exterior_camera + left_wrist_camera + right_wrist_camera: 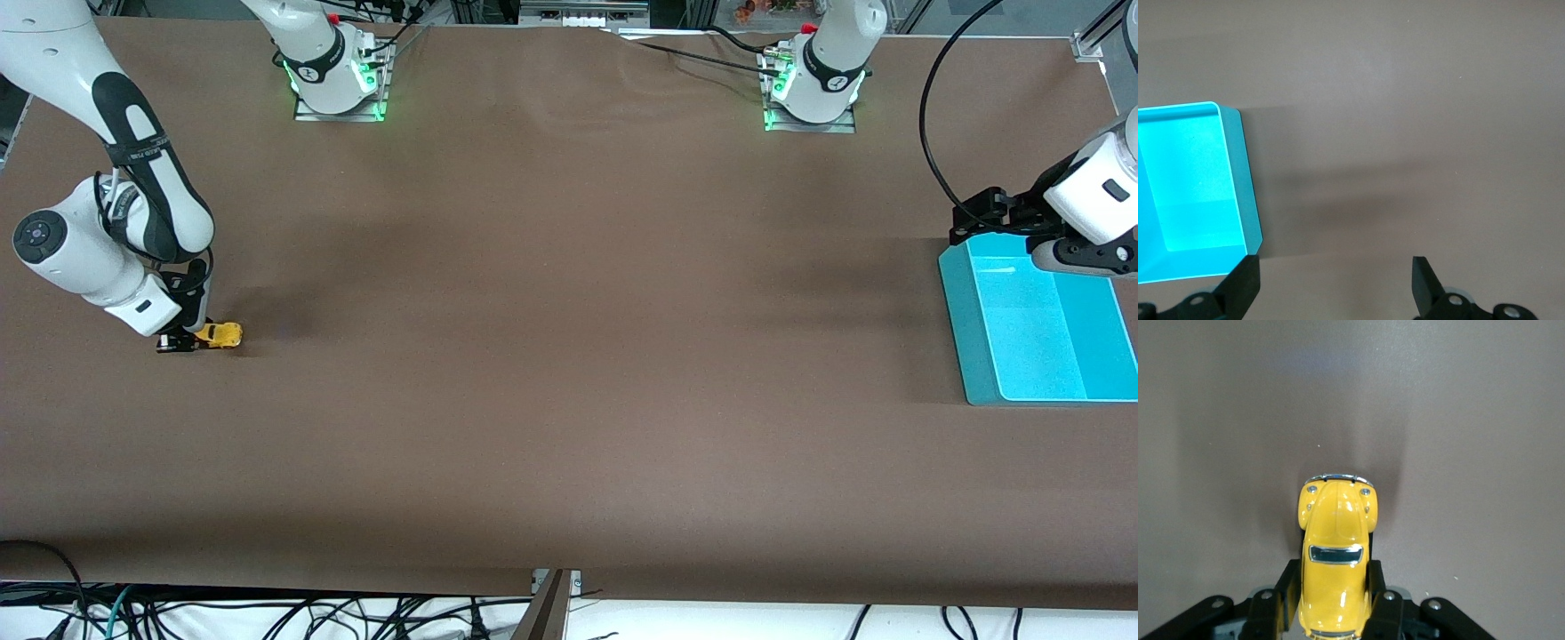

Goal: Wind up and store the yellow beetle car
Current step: 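Drag the car backward along the table with the right gripper to wind it, then open the right gripper, releasing the car to roll toward the cyan bin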

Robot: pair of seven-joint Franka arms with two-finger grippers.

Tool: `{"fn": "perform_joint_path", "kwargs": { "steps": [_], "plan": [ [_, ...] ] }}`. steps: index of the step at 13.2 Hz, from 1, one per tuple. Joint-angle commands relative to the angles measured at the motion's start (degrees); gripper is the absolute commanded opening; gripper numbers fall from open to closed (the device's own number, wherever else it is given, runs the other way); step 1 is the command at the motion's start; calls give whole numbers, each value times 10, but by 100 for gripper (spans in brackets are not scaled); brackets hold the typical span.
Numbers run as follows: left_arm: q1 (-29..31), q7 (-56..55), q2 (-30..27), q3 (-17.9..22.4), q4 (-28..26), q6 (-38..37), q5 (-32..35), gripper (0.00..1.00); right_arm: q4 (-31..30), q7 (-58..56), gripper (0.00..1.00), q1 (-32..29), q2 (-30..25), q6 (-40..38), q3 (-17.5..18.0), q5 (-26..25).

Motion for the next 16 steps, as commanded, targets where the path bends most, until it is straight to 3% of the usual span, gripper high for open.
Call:
{"fn": "perform_joint_path", "kwargs": {
  "steps": [1,2,12,16],
  "plan": [
    [3,13,9,-1,19,-15,-1,100,-2,-9,75,-7,40,6,6,8],
    [3,13,9,-1,19,-15,-1,100,7,-8,100,-6,39,3,9,12],
    [3,13,9,-1,19,-15,-1,100,52,-4,100,-4,27,-57,21,16],
    [3,13,9,-1,19,-15,-1,100,103,125,100,-3,5,-135,45,16]
  ]
}}
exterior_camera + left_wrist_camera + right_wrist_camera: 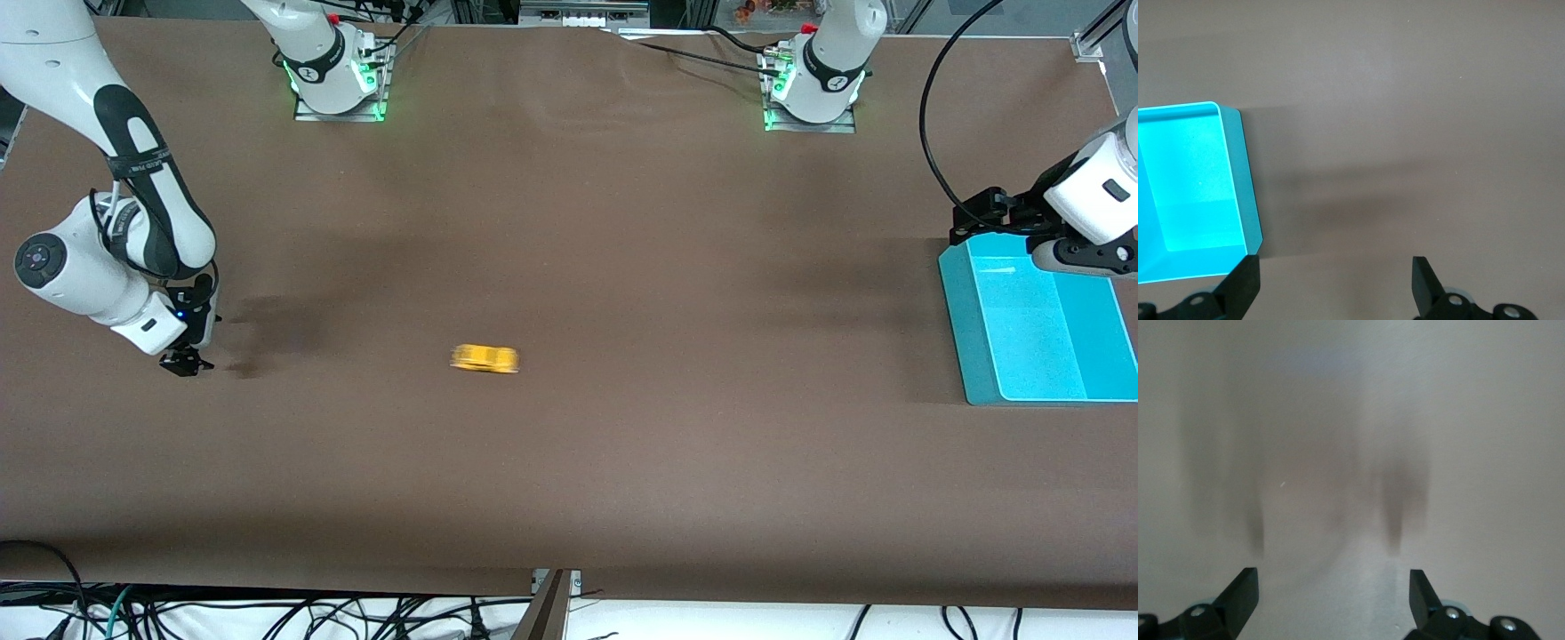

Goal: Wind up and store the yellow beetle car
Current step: 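Open the right gripper, releasing the car to roll toward the cyan bin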

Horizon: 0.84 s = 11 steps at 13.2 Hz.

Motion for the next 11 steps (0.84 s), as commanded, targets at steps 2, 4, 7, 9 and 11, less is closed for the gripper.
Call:
{"fn": "perform_joint_path", "kwargs": {
  "steps": [2,4,7,9,11],
  "plan": [
    [3,13,10,-1,20,-15,-1,100,76,148,100,-2,-20,-112,31,6],
    [3,13,9,-1,20,-15,-1,100,119,251,100,5,-31,-158,35,5],
    [3,13,9,-1,20,-15,-1,100,180,427,100,7,-32,-244,36,5],
    [4,13,9,-1,20,-15,-1,100,212,557,100,14,-32,-307,49,5],
    [4,13,9,-1,20,-15,-1,100,241,693,100,14,-32,-368,65,4]
  ]
}}
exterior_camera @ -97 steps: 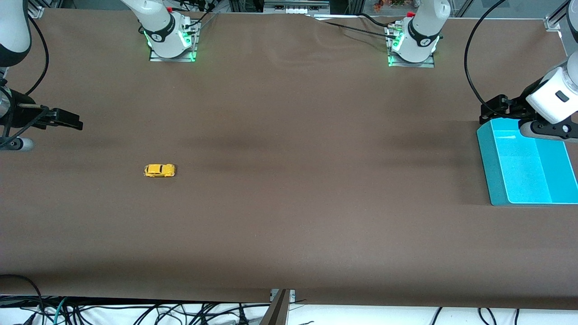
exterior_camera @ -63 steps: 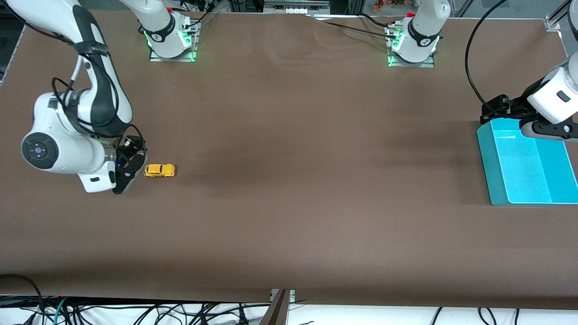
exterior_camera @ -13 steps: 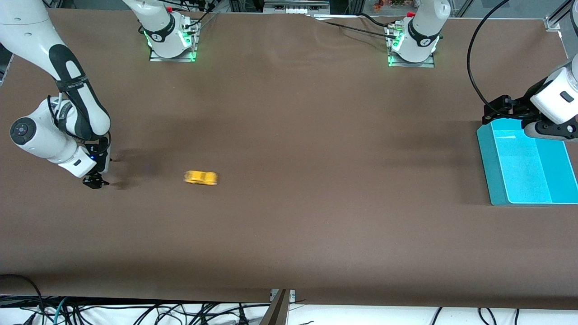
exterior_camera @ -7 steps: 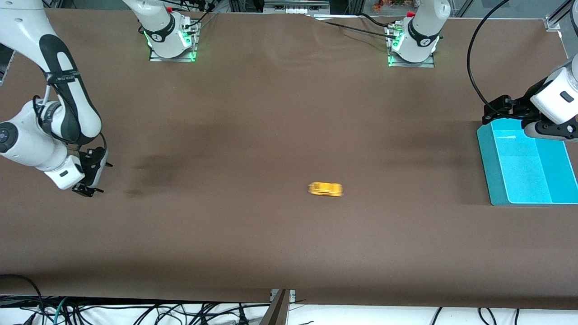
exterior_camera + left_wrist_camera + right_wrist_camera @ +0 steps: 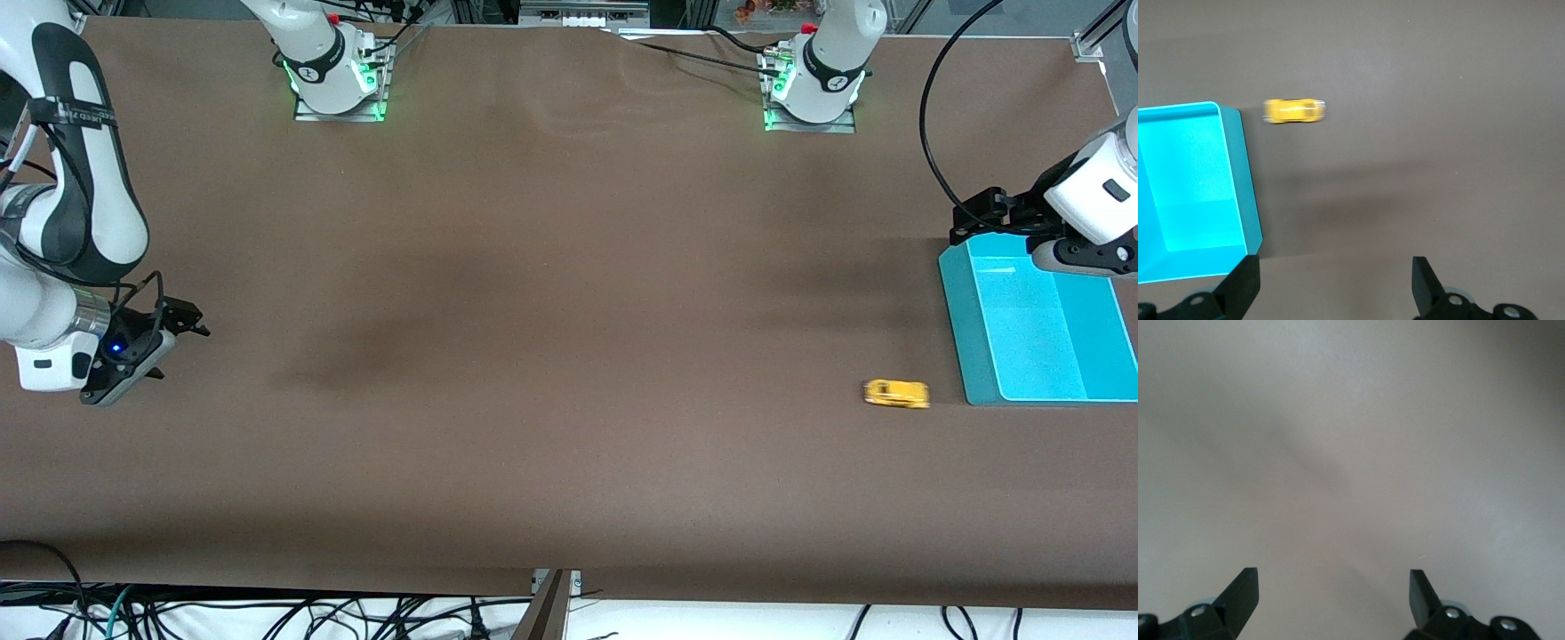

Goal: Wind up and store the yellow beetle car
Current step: 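Lower the left gripper to the car while the right gripper retracts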

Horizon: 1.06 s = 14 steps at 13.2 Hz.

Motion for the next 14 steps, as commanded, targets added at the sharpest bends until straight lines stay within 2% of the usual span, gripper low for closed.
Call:
{"fn": "perform_joint_path", "kwargs": {
  "steps": [1,3,6,11,14],
  "plan": [
    [4,13,9,-1,20,-15,-1,100,45,161,100,2,3,-69,21,1],
    [4,21,9,-1,20,-14,-1,100,57,229,100,2,-8,-97,31,2],
    [4,157,23,0,24,-9,-1,100,58,361,100,15,-44,-132,39,0],
    [28,444,102,1,39,-5,-3,100,113,374,100,19,-60,-220,48,-13],
    [55,653,162,1,39,81,-7,100,145,377,100,30,-83,-261,44,-29]
  ]
}}
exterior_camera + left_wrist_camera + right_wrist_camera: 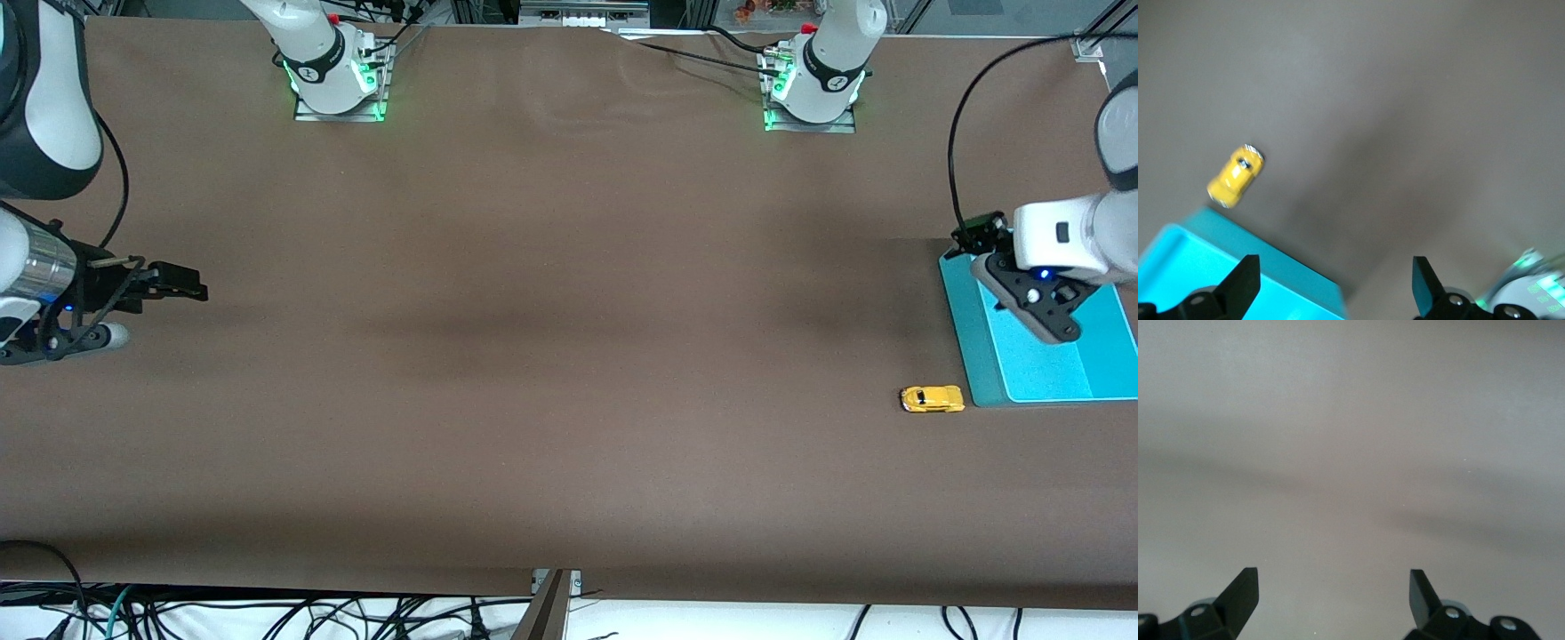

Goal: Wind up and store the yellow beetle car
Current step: 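Lower the left gripper to the car while the right gripper retracts, then close the left gripper on the yellow car beside the bin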

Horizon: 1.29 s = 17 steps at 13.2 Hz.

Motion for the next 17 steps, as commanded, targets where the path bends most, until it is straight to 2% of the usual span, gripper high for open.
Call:
{"fn": "perform_joint_path", "kwargs": {
  "steps": [1,3,4,8,11,13,17],
  "plan": [
    [33,177,74,-1,29,60,-8,100,15,19,100,15,-33,-35,-16,-19],
    [42,271,126,-1,29,138,-3,100,14,20,100,29,-39,-35,-38,-29],
    [48,299,148,-1,29,174,-2,100,11,18,100,31,-49,-36,-45,-51],
    [63,351,235,-1,29,285,-2,100,-8,14,100,35,-82,-35,-48,-61],
    [66,355,268,-1,26,319,-2,100,-33,30,100,44,-90,-44,-74,-52],
    [74,374,287,-1,21,352,-2,100,-37,72,100,48,-90,-51,-73,-45],
    [78,377,297,-1,17,359,-2,99,-48,76,100,49,-90,-52,-72,-32]
  ]
}}
